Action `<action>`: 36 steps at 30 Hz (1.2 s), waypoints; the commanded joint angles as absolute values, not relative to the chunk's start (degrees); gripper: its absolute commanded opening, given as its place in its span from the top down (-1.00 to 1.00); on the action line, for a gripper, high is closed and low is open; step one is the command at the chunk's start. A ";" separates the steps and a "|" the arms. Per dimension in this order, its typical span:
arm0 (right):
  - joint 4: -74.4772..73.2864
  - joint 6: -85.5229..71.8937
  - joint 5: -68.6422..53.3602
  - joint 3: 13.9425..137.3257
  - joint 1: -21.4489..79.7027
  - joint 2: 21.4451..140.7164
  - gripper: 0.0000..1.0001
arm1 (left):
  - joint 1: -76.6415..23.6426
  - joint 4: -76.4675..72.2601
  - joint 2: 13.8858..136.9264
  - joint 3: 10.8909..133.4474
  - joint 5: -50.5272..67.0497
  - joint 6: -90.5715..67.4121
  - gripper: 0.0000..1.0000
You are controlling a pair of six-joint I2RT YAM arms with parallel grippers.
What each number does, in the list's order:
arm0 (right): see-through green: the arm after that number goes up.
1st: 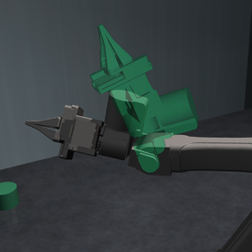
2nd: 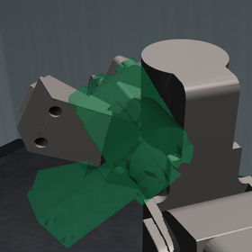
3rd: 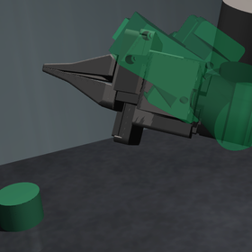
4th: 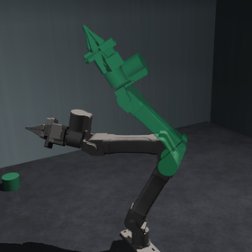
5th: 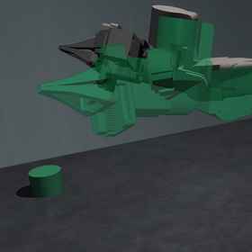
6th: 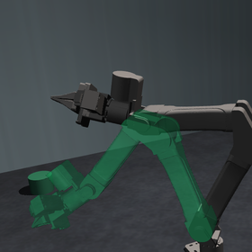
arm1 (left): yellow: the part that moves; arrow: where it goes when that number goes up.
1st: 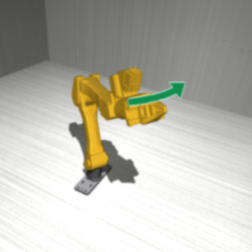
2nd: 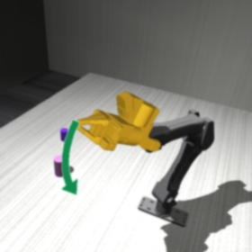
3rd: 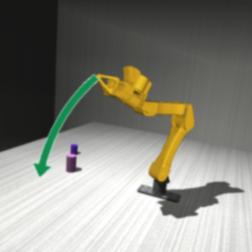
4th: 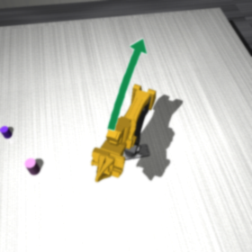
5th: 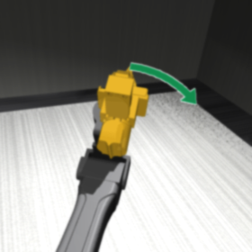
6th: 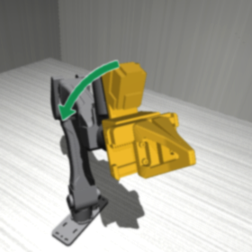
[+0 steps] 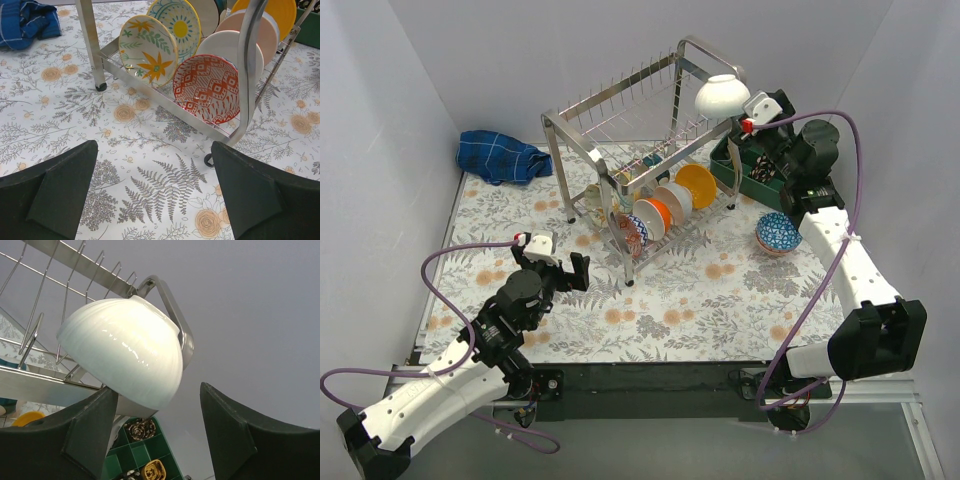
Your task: Unload the bowls from the dish rack
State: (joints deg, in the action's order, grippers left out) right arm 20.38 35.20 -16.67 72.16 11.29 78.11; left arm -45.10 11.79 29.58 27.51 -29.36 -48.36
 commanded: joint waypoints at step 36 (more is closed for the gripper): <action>54.05 35.07 -10.28 64.16 15.56 81.82 -0.35 | -44.47 11.07 30.15 27.25 -27.95 -47.72 -0.96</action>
